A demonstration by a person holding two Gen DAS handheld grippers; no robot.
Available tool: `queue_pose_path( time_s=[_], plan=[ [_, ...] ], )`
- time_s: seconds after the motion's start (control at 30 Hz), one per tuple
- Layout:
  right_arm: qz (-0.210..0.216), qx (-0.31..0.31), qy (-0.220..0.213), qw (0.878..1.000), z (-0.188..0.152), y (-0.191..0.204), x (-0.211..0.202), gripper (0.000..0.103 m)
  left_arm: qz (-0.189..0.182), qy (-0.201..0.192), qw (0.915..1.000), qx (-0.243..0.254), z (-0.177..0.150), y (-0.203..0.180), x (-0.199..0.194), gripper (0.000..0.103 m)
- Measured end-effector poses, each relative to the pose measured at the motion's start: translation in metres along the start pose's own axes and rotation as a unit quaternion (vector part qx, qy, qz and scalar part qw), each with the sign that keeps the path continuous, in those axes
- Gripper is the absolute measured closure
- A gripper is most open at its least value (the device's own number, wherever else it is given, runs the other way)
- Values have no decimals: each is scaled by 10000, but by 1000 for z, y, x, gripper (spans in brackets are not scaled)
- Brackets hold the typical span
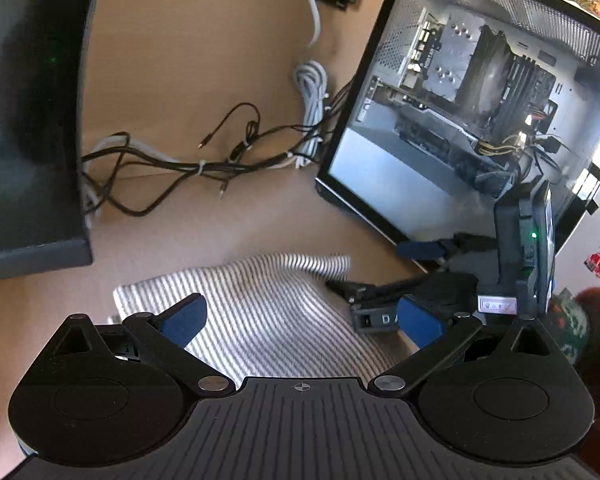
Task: Fold clothes
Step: 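Press and smooth the folded shirt bundle with both open grippers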
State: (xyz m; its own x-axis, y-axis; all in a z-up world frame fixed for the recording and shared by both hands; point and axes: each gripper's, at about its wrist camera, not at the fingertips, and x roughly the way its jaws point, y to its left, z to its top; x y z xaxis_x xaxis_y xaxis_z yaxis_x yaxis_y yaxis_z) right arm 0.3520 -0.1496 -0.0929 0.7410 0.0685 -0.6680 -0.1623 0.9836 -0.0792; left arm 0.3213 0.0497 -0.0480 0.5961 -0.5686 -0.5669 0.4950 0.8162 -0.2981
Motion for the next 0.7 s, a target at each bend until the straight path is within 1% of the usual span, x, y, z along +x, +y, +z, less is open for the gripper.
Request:
queue_pose_path(
  time_s=[0.07, 0.13, 0.23, 0.3, 0.4, 0.47, 0.5, 0.57, 0.63, 0.67, 0.7],
  plan=[
    [47, 125, 32, 9999, -2, -2, 0, 0, -31, 155, 9999, 13, -3, 3, 15, 0],
    [-9, 139, 49, 9999, -2, -4, 1, 0, -40, 278, 9996, 11, -7, 6, 27, 0],
    [18, 166, 22, 9999, -1, -10, 0, 0, -102, 307, 9995, 10, -8, 10, 33, 0],
    [19, 236, -131, 9996, 4, -14, -7, 0, -101, 337, 9994, 7, -9, 13, 33, 0],
    [-25, 329, -533, 9980, 16, -15, -20, 0, -64, 387, 9992, 73, -13, 15, 34, 0],
    [85, 288, -699, 9971, 24, -12, -23, 0, -83, 373, 9992, 95, -14, 16, 34, 0],
    [162, 226, -633, 9976, 28, -10, -19, 0, -92, 365, 9992, 97, -14, 17, 34, 0],
    [251, 82, -346, 9991, 30, -2, -4, 0, -86, 350, 9993, 82, -13, 19, 34, 0],
    [175, 66, -21, 9998, 27, 4, 13, 0, -12, 320, 9994, 111, -11, 20, 31, 0],
    [144, 94, 82, 9998, 26, 6, 18, 0, 55, 290, 9995, 129, -10, 20, 27, 0],
    [154, 139, 71, 9998, 25, 5, 17, 0, 129, 264, 9995, 134, -10, 20, 22, 0]
  ],
)
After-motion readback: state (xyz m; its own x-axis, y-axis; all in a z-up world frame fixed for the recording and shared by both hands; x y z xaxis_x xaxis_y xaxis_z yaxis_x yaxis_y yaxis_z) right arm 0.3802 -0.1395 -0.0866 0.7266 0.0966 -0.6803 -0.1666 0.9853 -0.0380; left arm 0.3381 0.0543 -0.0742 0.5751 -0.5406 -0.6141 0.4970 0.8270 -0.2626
